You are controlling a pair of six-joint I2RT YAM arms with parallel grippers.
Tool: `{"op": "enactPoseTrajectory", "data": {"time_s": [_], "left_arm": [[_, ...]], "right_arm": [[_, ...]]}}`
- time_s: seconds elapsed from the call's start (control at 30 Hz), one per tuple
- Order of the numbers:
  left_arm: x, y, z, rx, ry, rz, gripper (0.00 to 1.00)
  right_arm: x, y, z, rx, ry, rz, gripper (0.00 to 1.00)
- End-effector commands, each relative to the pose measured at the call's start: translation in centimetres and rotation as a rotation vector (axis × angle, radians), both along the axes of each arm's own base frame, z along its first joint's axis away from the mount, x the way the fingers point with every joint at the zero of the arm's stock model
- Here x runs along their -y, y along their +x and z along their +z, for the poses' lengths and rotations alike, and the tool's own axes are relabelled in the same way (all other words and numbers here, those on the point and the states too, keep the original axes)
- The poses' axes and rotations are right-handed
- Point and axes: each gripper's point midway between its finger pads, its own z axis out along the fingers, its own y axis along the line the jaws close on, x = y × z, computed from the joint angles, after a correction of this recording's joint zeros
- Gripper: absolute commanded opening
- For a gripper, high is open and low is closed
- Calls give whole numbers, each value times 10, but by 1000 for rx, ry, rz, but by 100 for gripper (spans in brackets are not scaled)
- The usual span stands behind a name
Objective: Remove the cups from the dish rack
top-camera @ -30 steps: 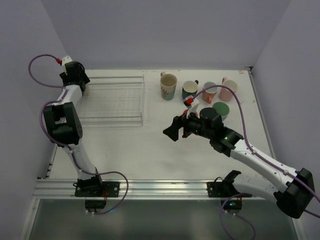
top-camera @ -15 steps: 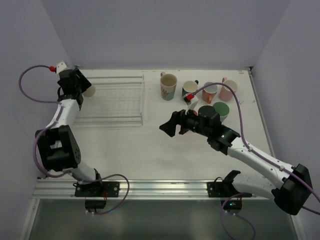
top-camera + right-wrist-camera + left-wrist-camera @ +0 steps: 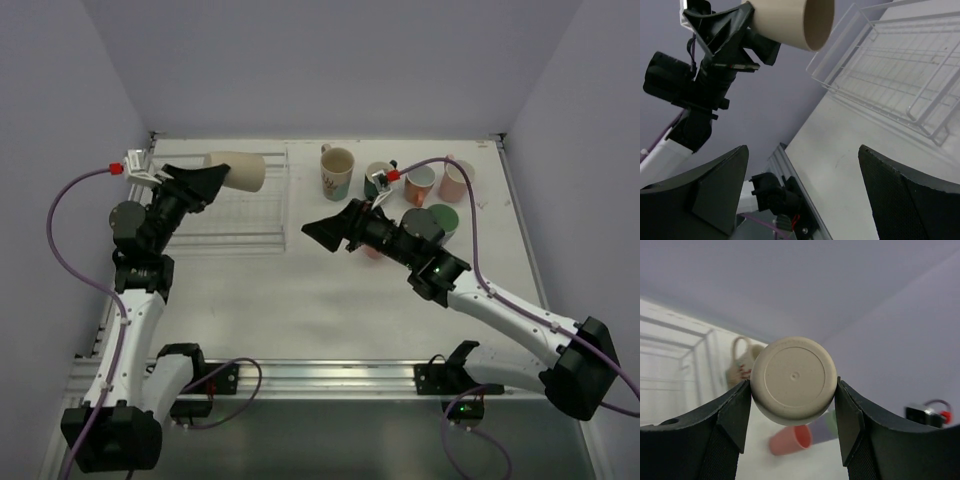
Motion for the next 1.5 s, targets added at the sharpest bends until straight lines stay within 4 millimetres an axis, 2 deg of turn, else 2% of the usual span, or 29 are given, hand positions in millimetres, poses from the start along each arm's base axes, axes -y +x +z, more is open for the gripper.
{"op": "enactPoseTrajectory", "data": {"time_s": [0.0, 0.1, 0.2, 0.4, 0.5, 0.63, 0.7, 0.73, 0.83, 0.87, 0.9, 0.93, 0.97, 1.0, 1.03, 1.07, 1.1, 1.13, 1.17, 1.2, 1.23, 1.27, 1.3, 1.33, 1.37, 1.4, 1.43, 1.47], "left_arm": [[47, -48, 51, 151, -155, -254, 23], [66, -68, 57, 169, -202, -345, 23], [74, -81, 56, 171, -237, -406, 23], [83, -90, 46, 148, -261, -460, 23], [89, -92, 46, 145, -267, -486, 23], [103, -98, 46, 144, -277, -545, 23], [111, -100, 43, 133, -279, -565, 23], [112, -100, 42, 131, -279, -568, 23], [117, -100, 34, 116, -278, -574, 26], [118, -100, 31, 109, -278, -574, 32], [118, -99, 28, 105, -276, -569, 37], [118, -99, 26, 102, -273, -569, 44], [119, -98, 23, 95, -265, -570, 65], [120, -99, 24, 104, -242, -575, 74], [120, -99, 24, 104, -225, -573, 83], [121, -96, 14, 55, -199, -567, 96], [119, -95, 28, 119, -107, -546, 100], [117, -93, 28, 114, -55, -523, 100], [112, -92, 27, 108, 54, -490, 100], [107, -89, 28, 115, 100, -447, 100], [103, -93, 21, 85, 144, -432, 100], [99, -94, 25, 129, 222, -414, 100], [96, -95, 20, 118, 254, -403, 100], [93, -99, 18, 121, 280, -399, 100], [91, -99, 8, 105, 328, -400, 100], [90, -101, 2, 100, 349, -403, 100], [89, -102, -2, 100, 366, -404, 100], [88, -102, -16, 77, 397, -408, 100]], "right_arm": [[-12, -3, 55, 56, 177, 46, 93], [-21, -1, 68, 83, 187, 75, 91], [-30, -1, 79, 108, 194, 100, 89], [-39, -4, 84, 125, 207, 149, 85], [-47, -4, 82, 114, 207, 182, 83], [-56, -2, 88, 117, 216, 215, 77], [-58, 0, 93, 129, 227, 216, 70], [-58, 0, 95, 134, 234, 216, 59], [-54, 1, 99, 150, 256, 195, 38], [-51, 0, 102, 160, 266, 188, 22], [-49, 4, 101, 162, 264, 159, 15], [-44, 2, 103, 169, 263, 143, 8], [-41, 5, 97, 170, 232, 119, 0], [-38, 7, 95, 174, 213, 97, 0], [-29, 8, 102, 194, 201, 56, 0], [-26, 12, 86, 190, 106, 27, 0], [-19, 14, 90, 207, 72, -3, 0], [-6, 16, 95, 226, 36, -64, 0], [3, 20, 70, 214, -109, -93, 0], [13, 22, 76, 233, -154, -128, 0], [26, 29, 68, 228, -230, -183, 0], [41, 27, 43, 203, -372, -187, 0], [53, 30, 47, 201, -413, -222, 0], [63, 32, 40, 187, -473, -236, 0], [77, 29, 16, 142, -592, -230, 0], [87, 32, 17, 130, -627, -244, 0], [94, 32, 9, 104, -683, -240, 0], [111, 30, -9, 60, -792, -253, 0]]}}
